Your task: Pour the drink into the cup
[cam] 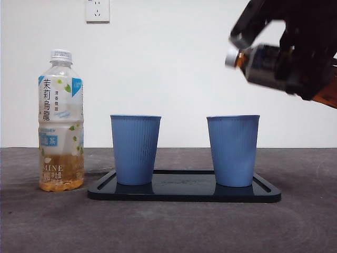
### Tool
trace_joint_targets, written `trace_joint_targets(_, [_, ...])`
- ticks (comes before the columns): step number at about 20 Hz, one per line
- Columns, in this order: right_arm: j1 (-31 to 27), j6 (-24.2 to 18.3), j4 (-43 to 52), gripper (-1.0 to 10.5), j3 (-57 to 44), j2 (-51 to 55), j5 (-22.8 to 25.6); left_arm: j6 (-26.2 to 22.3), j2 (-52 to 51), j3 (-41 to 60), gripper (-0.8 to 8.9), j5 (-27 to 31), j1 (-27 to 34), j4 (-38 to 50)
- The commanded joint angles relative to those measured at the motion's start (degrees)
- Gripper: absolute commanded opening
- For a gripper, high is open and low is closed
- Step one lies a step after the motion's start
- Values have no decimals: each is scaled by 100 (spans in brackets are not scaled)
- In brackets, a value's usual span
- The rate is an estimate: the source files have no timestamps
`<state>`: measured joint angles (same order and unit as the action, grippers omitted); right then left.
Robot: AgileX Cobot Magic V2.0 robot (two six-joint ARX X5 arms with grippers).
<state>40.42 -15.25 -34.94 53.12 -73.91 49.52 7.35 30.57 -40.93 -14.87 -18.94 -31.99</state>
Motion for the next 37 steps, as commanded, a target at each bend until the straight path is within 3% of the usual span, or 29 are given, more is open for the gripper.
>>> trace_joint_targets(1, [-85, 1150, 184, 198, 205, 295, -109, -74, 9, -35, 486, 11, -26, 26])
trace_joint_targets(6, [-769, 1401, 568, 198, 164, 1032, -1399, -111, 11, -35, 486, 11, -26, 31])
trace_joint_targets(10, [-1467, 1628, 1600, 198, -380, 1672, -2437, -109, 11, -35, 486, 11, -26, 28])
trace_joint_targets(13, [-1908, 2124, 2868, 198, -1272, 2002, -3040, -109, 11, -35, 486, 11, -26, 31])
trace_joint_targets(17, [-2074, 2557, 4942, 198, -2581, 1932, -3311, -109, 11, -35, 486, 11, -26, 28])
trace_joint_targets(21, [-2146, 2579, 6553, 198, -3429, 1545, -3338, -109, 11, -35, 486, 11, -26, 31])
trace_joint_targets(27, [-2356, 2559, 7698, 198, -3556, 431, -3816, -109, 11, -35, 486, 11, -26, 37])
trace_joint_targets(33, [-2380, 2557, 8832, 198, -3554, -590, -3943, -114, 11, -35, 486, 11, -26, 39])
trace_joint_targets(37, [-2380, 2570, 9051, 198, -3554, -973, -4022, -131, 11, -35, 486, 11, -26, 37])
